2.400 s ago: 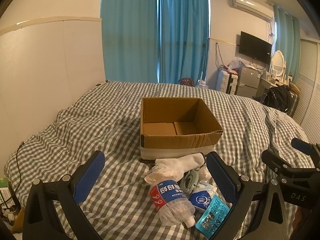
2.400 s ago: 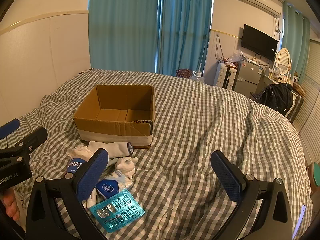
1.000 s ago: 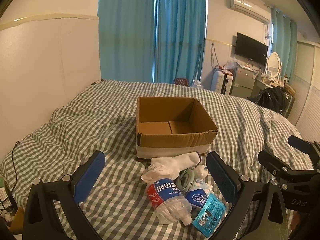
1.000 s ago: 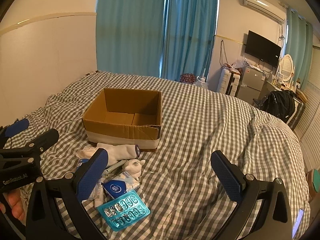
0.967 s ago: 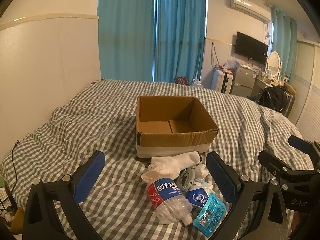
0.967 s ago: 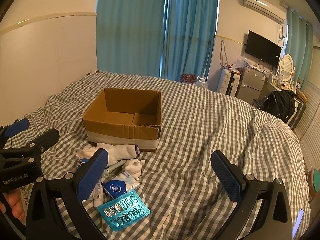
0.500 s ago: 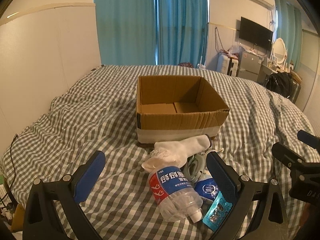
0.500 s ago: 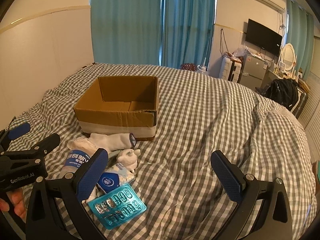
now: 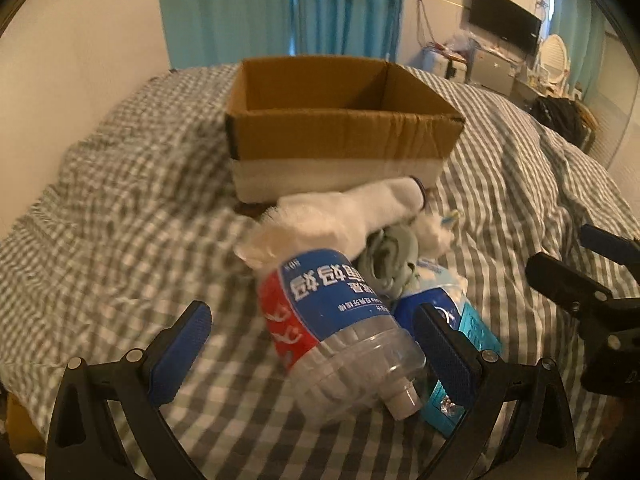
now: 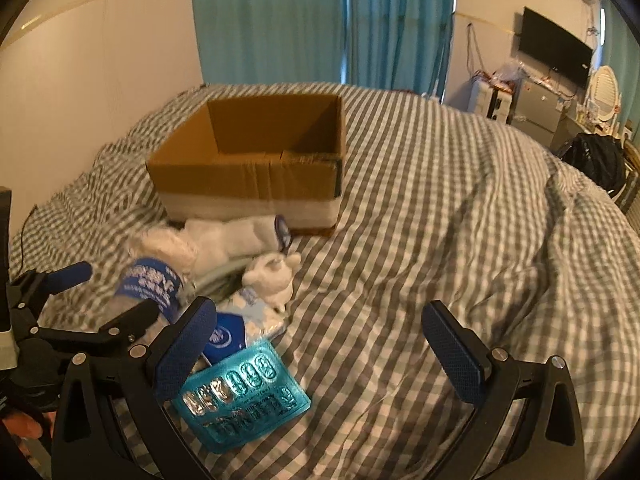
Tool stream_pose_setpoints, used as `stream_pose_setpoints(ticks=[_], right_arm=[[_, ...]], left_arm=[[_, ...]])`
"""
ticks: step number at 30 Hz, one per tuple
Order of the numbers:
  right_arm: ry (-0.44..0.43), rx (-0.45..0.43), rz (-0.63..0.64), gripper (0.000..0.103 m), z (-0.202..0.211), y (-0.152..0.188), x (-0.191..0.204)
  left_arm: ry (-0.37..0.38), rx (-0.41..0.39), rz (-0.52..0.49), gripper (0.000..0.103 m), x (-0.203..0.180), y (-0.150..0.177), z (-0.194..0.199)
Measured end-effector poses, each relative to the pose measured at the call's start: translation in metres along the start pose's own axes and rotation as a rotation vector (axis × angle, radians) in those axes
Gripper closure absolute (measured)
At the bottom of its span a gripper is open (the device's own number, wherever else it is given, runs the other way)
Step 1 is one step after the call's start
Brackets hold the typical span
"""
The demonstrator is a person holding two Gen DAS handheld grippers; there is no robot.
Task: Organize objects
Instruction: 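Grasp the clear water bottle with the left gripper while the right grasps the blue-white packet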
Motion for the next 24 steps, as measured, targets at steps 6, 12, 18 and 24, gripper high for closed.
stream_pose_setpoints(ticks=[6, 12, 18, 24], right_arm=[[0.010, 0.043, 0.005, 0.000, -0.015, 0.008, -0.001], [0.000, 0.054, 0.029, 0.000, -0.016, 0.009, 0.006], [-0.074, 0.094, 0.080, 0.000, -0.026, 0.011, 0.025], [-0.142, 0.174, 0.169, 0.000, -0.053, 0.021, 0.061]], left_arm=[[0.079, 0.060, 0.007, 0.020, -0.002, 0.009, -0.023], [0.094, 0.029, 0.024, 0.027, 0.006, 0.001, -0.006], [0.028, -0.047, 0.010, 0.033, 0.029, -0.019, 0.013], [0.006, -0.032, 0.034, 0.034, 0.047, -0.018, 0.004]])
Point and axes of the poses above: each gripper's, at about its wrist camera, not at the fingertips, and z roughly against the way its jaws point, x to its left, y to its underside, the point moved 4 cm from there along -z, roughly the way its jaws point, and after that the axes turned 8 degrees about y, right-handed, at the moved point
